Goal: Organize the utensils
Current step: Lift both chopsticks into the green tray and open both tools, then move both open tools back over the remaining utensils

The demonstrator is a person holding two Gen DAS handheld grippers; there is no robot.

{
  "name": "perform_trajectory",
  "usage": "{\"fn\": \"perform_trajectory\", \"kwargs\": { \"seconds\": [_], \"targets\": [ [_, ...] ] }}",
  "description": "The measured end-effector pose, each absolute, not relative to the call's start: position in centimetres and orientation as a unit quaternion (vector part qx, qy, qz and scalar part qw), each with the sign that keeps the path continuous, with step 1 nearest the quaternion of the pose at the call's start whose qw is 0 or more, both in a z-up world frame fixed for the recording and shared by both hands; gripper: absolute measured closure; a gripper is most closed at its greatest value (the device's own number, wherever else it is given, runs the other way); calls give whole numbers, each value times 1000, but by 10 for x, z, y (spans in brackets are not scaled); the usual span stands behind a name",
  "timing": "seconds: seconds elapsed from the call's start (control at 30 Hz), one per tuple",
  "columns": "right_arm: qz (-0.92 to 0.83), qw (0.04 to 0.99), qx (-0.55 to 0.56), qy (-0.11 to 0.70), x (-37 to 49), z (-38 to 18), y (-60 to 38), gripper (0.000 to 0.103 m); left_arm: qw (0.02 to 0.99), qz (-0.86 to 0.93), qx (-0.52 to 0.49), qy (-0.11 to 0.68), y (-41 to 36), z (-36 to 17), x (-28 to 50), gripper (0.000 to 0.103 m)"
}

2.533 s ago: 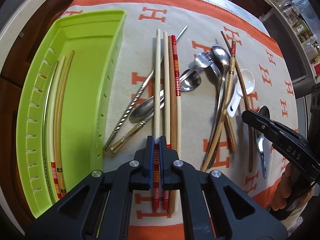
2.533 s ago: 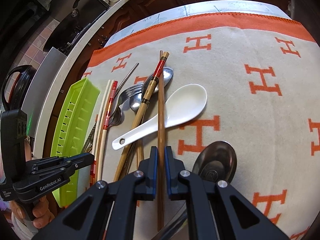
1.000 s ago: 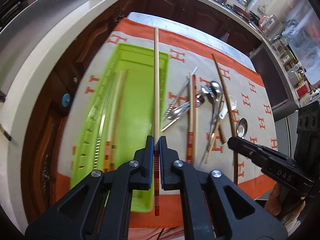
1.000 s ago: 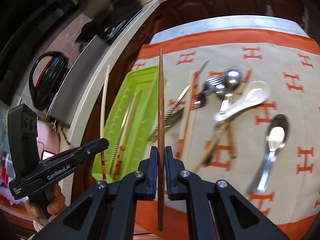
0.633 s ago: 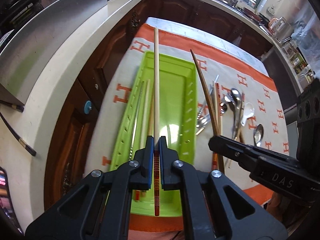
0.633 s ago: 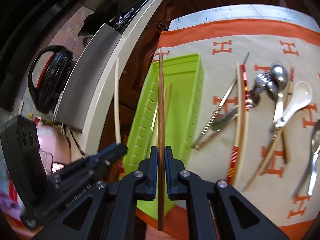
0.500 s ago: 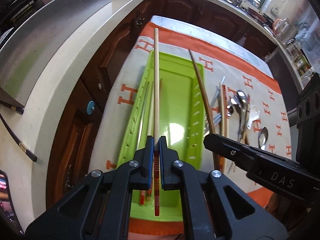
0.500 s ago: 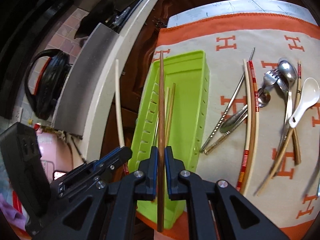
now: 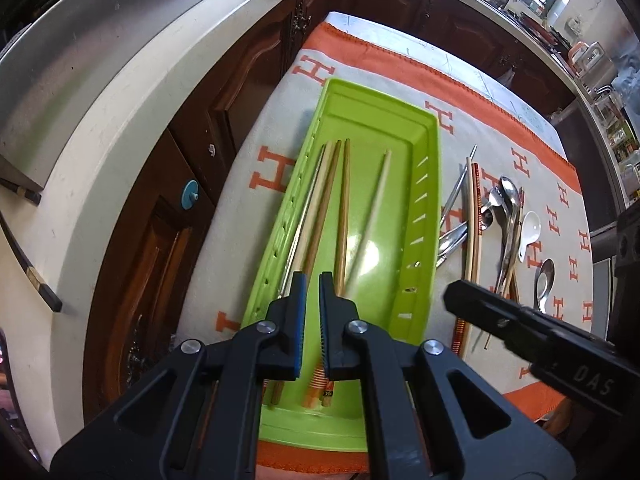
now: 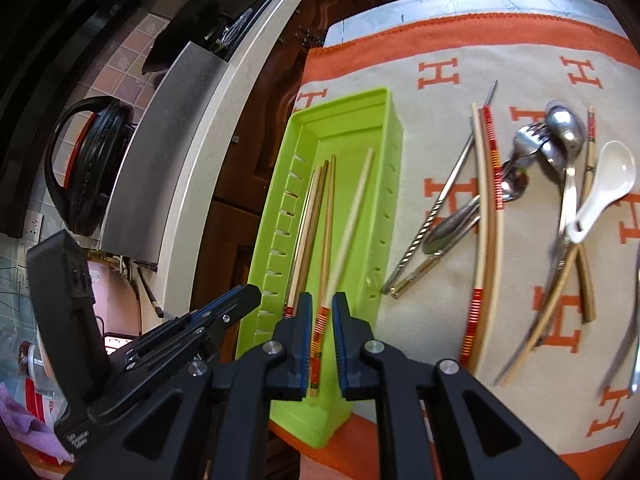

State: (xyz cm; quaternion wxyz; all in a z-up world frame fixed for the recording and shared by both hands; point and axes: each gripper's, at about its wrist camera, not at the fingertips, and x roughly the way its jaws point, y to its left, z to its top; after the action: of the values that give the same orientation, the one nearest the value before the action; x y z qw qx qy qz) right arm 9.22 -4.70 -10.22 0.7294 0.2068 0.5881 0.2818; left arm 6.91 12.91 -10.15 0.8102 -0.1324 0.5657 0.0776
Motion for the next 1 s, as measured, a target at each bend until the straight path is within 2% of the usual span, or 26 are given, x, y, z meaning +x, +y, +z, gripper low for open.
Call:
{"fn": "perform_trajectory", "kwargs": {
  "seconds": [0.43, 1.0],
  "targets": [
    [273, 760, 217, 549, 85, -80, -105, 93, 818, 60, -105, 562, 95, -88, 61, 99],
    [252, 763, 258, 536, 83, -87, -162, 93, 811, 18, -70, 581, 37, -93, 61, 99]
  ]
}}
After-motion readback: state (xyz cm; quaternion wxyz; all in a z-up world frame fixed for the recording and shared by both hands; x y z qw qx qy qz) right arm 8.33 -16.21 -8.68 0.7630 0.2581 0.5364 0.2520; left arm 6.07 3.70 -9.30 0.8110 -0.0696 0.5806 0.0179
